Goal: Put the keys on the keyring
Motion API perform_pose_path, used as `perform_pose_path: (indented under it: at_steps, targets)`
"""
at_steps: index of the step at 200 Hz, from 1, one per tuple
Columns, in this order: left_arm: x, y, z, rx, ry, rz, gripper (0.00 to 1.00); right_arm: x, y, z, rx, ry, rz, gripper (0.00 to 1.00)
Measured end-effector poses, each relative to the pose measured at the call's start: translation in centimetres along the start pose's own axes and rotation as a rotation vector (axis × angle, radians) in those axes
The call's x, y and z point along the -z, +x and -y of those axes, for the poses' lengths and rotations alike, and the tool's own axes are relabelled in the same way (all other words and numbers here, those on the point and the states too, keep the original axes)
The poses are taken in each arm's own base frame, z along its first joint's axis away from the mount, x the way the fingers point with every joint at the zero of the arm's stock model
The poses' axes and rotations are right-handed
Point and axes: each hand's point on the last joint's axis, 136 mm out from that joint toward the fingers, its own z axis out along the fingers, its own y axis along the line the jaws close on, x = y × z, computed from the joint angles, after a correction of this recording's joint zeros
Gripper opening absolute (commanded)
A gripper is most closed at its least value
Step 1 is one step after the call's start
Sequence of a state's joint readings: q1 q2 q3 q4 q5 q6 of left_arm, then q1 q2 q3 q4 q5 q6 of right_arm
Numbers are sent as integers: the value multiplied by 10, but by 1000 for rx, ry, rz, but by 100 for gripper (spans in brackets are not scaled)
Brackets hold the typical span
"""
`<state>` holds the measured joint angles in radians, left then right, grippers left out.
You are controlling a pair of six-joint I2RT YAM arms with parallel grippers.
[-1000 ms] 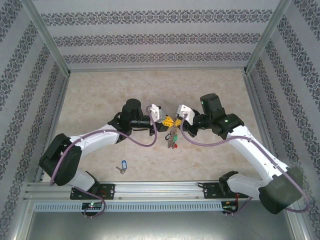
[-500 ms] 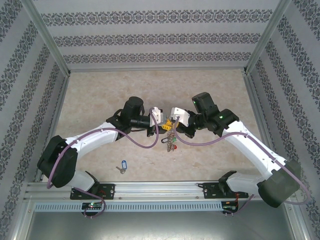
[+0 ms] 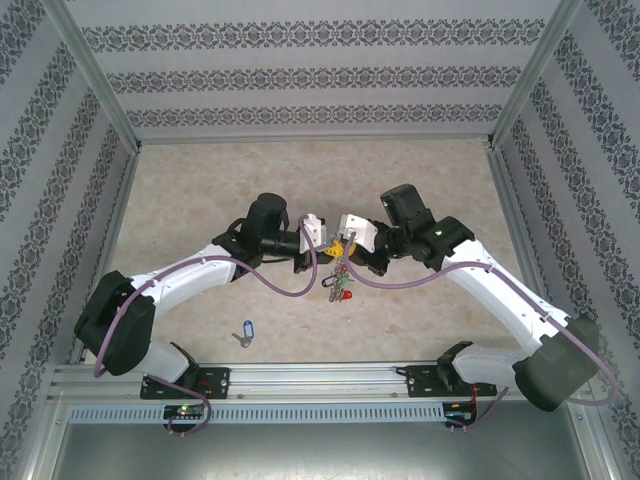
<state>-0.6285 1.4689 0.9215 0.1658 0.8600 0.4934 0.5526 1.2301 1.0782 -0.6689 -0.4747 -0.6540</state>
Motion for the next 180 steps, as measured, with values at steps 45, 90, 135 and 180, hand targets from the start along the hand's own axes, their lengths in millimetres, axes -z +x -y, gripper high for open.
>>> perform_pose_path:
  at_steps: [45,90,135,180]
  targets:
    - [-1,0,-2,24,-22,35,0,0,0,3,-25,9,8,15]
    - [-1,-6,-5,93,-54,139,0,0,11,7,-124,-22,122,14]
    - [-6,-8,-8,179,-45,213,0,-3,14,8,-165,-47,174,10]
    - [-6,-9,-8,231,-44,262,0,-4,15,10,-197,-59,226,14]
